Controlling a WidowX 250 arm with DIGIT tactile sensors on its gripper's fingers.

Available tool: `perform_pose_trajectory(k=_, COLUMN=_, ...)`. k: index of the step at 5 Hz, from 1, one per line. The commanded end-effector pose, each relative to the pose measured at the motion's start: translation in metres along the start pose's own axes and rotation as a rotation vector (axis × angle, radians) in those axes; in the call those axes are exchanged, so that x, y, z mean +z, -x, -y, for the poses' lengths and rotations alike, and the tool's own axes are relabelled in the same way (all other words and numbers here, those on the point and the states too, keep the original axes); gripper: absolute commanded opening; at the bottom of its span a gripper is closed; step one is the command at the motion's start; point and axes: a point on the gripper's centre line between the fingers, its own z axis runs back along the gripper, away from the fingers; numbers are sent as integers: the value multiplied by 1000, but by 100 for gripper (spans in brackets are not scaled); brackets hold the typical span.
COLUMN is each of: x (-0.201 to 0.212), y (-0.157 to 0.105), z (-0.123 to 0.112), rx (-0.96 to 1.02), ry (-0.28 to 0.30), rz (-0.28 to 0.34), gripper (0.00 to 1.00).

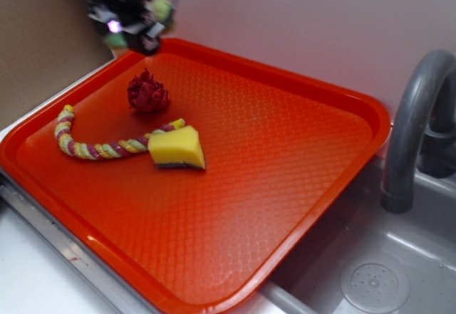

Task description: Grab the green animal.

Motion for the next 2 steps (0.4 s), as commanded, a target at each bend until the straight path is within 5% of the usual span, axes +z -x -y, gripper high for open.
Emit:
perform_pose_trajectory(k=1, x=55, y=57, z=-53, rx=154, ry=38, rz=49, gripper=0)
perform_pose_trajectory(k=2, x=61, y=73, z=-75, rx=185, ry=16, rz=72, gripper=0)
